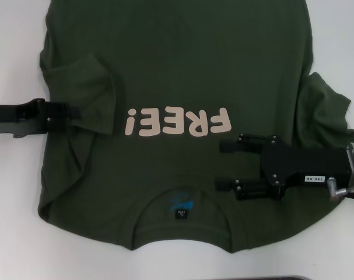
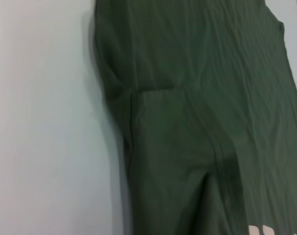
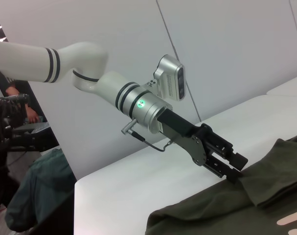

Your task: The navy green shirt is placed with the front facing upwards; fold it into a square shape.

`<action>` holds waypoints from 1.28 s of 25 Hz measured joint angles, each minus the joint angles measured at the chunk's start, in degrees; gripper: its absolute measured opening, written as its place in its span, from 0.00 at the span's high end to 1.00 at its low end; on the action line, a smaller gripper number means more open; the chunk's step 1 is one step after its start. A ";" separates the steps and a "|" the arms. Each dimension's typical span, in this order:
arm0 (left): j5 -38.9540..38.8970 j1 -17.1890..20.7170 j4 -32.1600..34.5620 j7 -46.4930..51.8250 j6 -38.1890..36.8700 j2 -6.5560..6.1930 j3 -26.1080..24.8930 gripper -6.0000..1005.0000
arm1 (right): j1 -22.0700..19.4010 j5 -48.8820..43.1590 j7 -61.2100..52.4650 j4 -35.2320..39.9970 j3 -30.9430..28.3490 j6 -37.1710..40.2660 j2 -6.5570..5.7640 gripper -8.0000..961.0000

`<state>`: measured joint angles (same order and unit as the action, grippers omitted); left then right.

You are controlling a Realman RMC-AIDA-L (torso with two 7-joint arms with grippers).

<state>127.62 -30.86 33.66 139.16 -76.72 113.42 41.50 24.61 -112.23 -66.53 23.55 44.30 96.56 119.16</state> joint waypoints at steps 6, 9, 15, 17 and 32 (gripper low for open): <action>0.00 -0.02 -0.22 0.09 0.79 0.42 0.60 0.42 | -0.19 0.00 0.00 0.00 0.00 0.18 0.00 0.07; 0.00 -0.18 -0.23 0.09 0.21 0.68 1.02 0.42 | -0.29 0.00 0.00 0.00 0.00 0.25 0.00 0.07; -2.08 -0.64 -0.03 -0.10 -8.38 0.75 -0.83 0.42 | -0.34 0.00 0.00 0.00 -0.02 0.35 0.00 0.07; -3.84 -0.70 0.09 -0.64 -14.05 0.39 -2.59 0.42 | -0.35 0.00 0.00 0.00 -0.14 0.36 -0.01 0.07; -5.27 2.00 0.81 -9.15 -18.98 -1.91 -8.07 0.42 | -0.16 1.07 -1.90 -0.03 -1.01 2.04 -0.03 0.08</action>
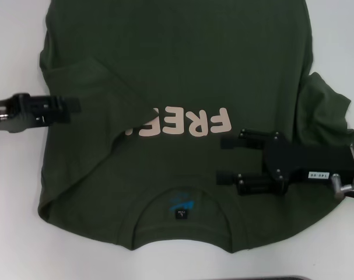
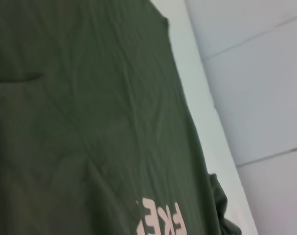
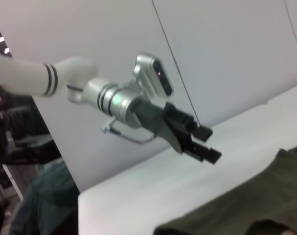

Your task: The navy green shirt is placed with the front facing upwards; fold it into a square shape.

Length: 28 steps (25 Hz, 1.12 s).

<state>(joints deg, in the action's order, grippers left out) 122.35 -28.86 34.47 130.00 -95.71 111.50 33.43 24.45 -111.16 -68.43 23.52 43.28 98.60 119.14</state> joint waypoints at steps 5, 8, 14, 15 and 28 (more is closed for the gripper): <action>-0.38 2.31 0.94 -16.54 -7.84 1.46 0.03 0.42 | 1.07 0.14 -9.17 0.22 -0.47 0.26 -0.31 0.08; -0.93 4.82 2.46 -31.20 -13.26 3.83 -0.96 0.42 | 1.24 0.16 -10.80 0.23 -1.14 -0.04 -0.37 0.08; -0.82 8.61 2.67 -48.82 -13.98 7.51 0.09 0.42 | 0.84 0.74 -11.42 -0.13 -7.08 0.32 0.20 0.08; -1.01 9.08 2.66 -50.71 -14.59 7.82 -0.01 0.42 | 0.82 0.85 -12.61 0.05 -7.36 0.63 0.07 0.08; -2.52 9.99 2.93 -51.41 -21.08 6.70 -0.57 0.42 | -3.02 -2.81 -49.31 14.21 -7.56 1.88 -6.17 0.08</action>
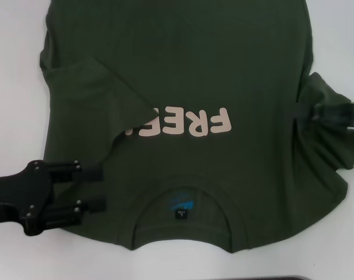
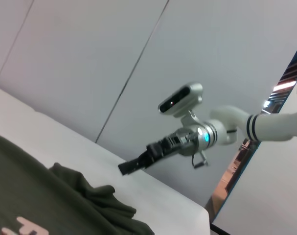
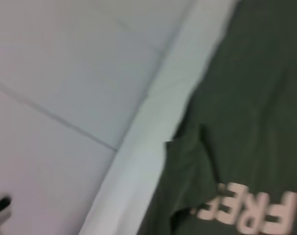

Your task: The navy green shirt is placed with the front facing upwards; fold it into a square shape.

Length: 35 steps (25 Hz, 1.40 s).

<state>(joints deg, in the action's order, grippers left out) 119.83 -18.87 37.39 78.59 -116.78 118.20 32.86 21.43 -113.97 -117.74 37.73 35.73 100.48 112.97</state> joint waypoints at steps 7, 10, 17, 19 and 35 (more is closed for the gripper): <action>0.08 0.02 0.09 2.08 -0.42 -0.51 0.44 0.42 | 0.43 -6.77 -17.49 2.81 -1.14 -0.65 -6.65 0.08; -0.11 -0.23 0.10 2.12 -0.39 -0.55 0.41 0.42 | 1.62 -12.57 -21.13 5.06 -2.86 -1.85 -6.90 0.08; -0.12 -1.14 0.08 2.12 -0.29 -0.73 0.02 0.42 | 5.13 -22.21 -22.26 5.49 -5.44 -2.31 -7.24 0.08; -0.13 -1.30 0.06 2.12 -0.28 -0.70 0.01 0.42 | 5.31 -22.79 -22.91 5.52 -5.94 -2.42 -7.35 0.08; -0.31 -1.65 0.14 1.99 0.09 -0.43 -0.44 0.42 | 4.76 -23.76 -24.08 4.68 -5.67 -8.25 -5.92 0.08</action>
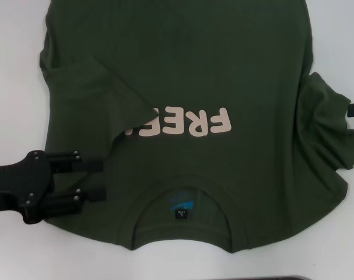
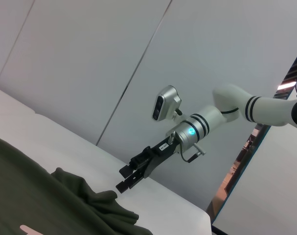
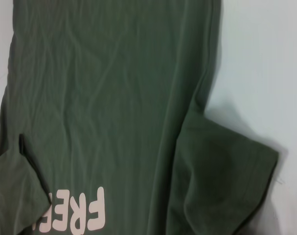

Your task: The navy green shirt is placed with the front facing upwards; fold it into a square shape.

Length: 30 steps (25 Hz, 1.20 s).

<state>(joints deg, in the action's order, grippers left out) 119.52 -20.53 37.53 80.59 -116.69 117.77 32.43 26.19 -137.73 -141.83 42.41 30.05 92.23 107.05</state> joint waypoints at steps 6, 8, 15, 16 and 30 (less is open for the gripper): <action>0.00 0.19 0.00 -0.32 0.00 0.07 -0.04 0.42 | 0.22 -0.32 -0.24 -2.35 0.18 -1.61 0.31 0.08; 0.00 0.20 0.00 -0.32 0.00 0.08 -0.07 0.42 | 0.47 -0.82 -0.76 -3.47 0.15 -2.23 0.02 0.08; 0.01 0.06 0.00 -0.34 0.00 0.18 -0.08 0.42 | 0.62 -1.31 -2.17 -3.83 -0.31 -3.07 -0.16 0.08; 0.01 0.01 0.00 -0.34 -0.01 0.18 -0.09 0.42 | 0.65 -1.28 -2.47 -3.73 -0.33 -3.09 -0.18 0.08; 0.01 0.03 0.00 -0.38 -0.02 0.12 -0.68 0.42 | 1.56 -1.02 -7.03 -4.73 -1.31 -3.74 0.13 0.08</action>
<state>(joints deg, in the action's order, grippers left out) 119.53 -20.50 37.53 80.21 -116.72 117.89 31.75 27.75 -138.76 -148.86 37.68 28.75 88.49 107.18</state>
